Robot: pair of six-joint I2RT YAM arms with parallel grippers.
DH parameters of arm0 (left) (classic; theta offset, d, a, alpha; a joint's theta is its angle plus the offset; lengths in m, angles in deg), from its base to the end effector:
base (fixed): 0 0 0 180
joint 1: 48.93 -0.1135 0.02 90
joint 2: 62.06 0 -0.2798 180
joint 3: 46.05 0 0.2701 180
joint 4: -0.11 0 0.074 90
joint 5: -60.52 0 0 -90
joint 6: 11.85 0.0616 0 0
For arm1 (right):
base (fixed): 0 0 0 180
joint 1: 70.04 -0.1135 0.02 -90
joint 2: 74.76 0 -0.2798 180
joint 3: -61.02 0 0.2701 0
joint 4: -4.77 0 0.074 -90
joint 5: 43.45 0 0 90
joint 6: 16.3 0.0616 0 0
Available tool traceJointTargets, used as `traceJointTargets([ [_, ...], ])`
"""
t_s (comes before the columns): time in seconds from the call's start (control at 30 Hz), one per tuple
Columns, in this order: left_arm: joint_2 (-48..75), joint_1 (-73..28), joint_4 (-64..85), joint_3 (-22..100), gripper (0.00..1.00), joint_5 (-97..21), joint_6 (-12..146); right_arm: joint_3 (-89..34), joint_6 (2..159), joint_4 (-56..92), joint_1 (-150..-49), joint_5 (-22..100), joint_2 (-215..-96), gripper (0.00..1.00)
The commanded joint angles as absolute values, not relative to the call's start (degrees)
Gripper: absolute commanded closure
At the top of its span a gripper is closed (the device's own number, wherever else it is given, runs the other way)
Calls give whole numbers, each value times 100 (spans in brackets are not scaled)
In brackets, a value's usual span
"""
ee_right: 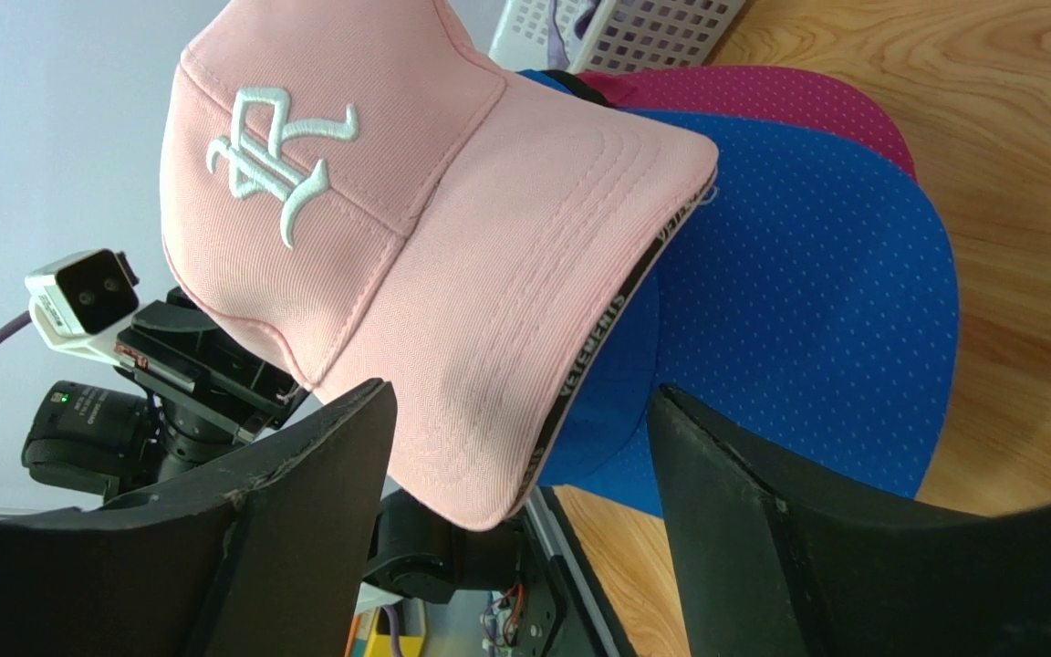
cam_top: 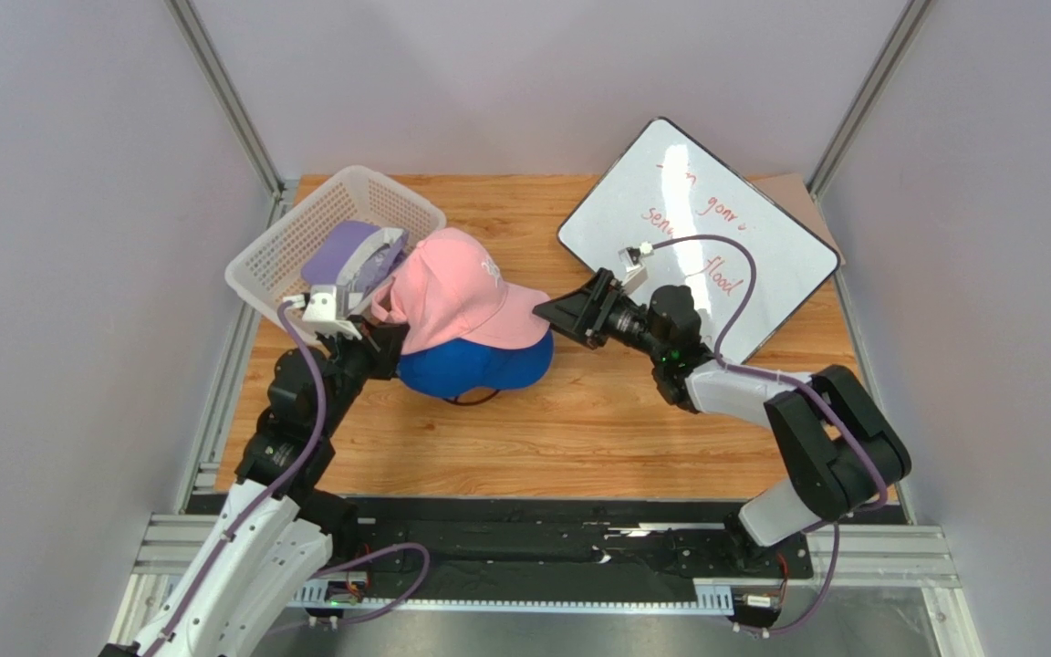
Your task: Stack the hats
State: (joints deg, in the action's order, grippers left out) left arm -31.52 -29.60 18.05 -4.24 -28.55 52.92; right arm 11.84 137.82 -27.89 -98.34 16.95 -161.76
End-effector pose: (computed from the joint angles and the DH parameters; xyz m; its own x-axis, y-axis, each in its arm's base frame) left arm 0.1688 -0.0582 0.2927 -0.2337 -0.3697 -0.8993 0.2389 0.8747 -0.4217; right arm 0.2900 0.1907 0.2158 -0.7951 0.4603 -0.3948 -0.2977 0.2707 0.9155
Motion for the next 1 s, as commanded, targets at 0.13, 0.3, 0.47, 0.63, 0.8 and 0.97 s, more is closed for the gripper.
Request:
traceJointTargets([
  [0.13, -3183, -2995, 1919, -483, 100, -3010, 5416, 749, 14094, -4216, -9799, 1570, -16678, 33],
  [0.3, -3174, -2995, 1919, -483, 100, -3009, 5434, 644, 14076, -4234, -9799, 1570, -16687, 53],
  [0.47, -3192, -3003, 1875, -500, 100, -3053, 5434, 538, 14312, -4460, -9799, 1465, -16897, 75],
  [0.63, -3218, -2995, 1831, -483, 100, -3097, 5433, 599, 14463, -4953, -9808, 1351, -17082, 100],
  [0.8, -3323, -2995, 1778, -500, 100, -3124, 5416, 722, 14410, -5209, -9799, 1228, -16810, 100],
  [0.97, -3517, -2995, 1769, -518, 100, -3089, 5416, 819, 14498, -5043, -9808, 1114, -16424, 100],
])
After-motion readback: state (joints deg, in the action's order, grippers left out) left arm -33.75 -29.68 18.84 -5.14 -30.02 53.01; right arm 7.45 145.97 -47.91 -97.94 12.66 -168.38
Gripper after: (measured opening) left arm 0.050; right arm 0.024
